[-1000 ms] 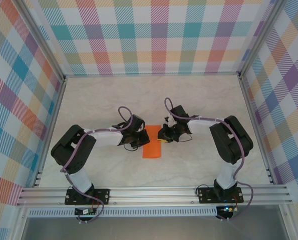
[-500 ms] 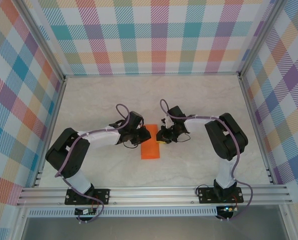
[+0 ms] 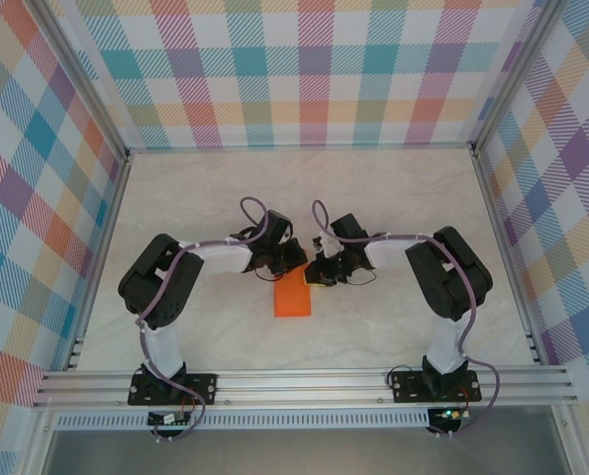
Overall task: Fold a paper plane with a square sheet of paper (pick it up from the middle)
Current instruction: Fold the square sheet of paper in half at the center of the table.
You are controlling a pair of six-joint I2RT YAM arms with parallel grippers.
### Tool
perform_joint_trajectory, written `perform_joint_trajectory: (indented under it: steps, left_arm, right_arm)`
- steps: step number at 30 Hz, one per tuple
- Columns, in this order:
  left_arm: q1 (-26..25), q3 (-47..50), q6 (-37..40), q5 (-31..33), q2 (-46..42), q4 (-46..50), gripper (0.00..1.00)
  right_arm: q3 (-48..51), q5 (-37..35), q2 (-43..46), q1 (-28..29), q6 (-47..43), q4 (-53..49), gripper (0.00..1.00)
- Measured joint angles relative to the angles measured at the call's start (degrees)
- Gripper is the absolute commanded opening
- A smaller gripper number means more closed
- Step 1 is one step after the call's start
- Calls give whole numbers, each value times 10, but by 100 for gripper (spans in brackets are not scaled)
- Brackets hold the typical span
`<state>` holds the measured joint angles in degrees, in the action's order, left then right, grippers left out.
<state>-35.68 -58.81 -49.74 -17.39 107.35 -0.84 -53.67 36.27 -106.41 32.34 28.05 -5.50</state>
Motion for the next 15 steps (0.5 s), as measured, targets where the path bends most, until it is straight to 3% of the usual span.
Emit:
perform_joint_trajectory:
  steps: [15]
  left_arm:
    - [0, -11, -4, 4, 21, -9, 7]
  right_arm:
    - [33, -24, 20, 23, 80, 44, 13]
